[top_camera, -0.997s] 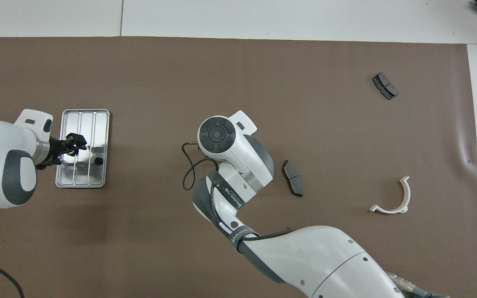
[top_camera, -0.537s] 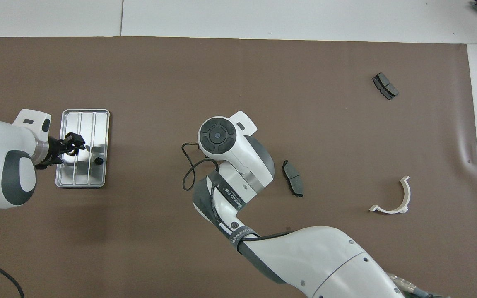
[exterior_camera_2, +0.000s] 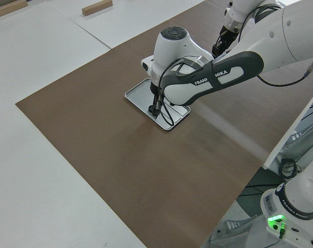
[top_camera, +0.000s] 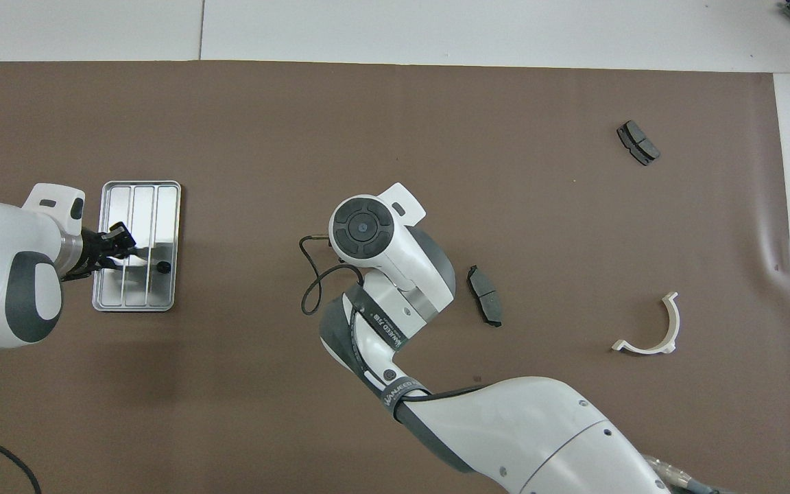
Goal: Place bearing gear from tray to pile
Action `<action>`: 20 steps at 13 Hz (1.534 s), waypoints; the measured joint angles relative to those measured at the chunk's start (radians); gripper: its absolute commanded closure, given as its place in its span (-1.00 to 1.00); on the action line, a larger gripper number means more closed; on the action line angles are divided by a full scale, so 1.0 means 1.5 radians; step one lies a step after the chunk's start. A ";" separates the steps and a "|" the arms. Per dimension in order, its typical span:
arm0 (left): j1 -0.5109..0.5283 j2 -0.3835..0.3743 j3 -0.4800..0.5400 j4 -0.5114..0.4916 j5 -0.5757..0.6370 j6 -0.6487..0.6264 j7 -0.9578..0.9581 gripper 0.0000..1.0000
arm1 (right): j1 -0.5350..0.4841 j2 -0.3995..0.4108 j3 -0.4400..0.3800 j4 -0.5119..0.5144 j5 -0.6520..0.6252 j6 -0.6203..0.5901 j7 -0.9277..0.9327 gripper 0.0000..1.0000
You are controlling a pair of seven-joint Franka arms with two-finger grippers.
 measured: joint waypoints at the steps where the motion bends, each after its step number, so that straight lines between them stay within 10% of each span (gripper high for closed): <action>1: 0.000 0.000 0.000 0.000 0.000 0.000 0.000 0.31 | 0.000 0.000 0.000 0.000 0.000 0.000 0.000 1.00; 6: 0.000 -0.001 0.000 0.000 0.000 0.002 0.000 0.60 | -0.017 -0.019 -0.005 0.017 0.000 -0.052 -0.006 1.00; 14: -0.117 0.003 -0.011 0.138 0.000 -0.102 -0.101 0.73 | -0.269 -0.200 -0.007 -0.040 0.000 -0.211 -0.353 1.00; 20: -0.361 0.025 -0.016 0.184 0.000 -0.107 -0.195 0.73 | -0.419 -0.214 -0.007 -0.230 0.027 -0.030 -0.574 1.00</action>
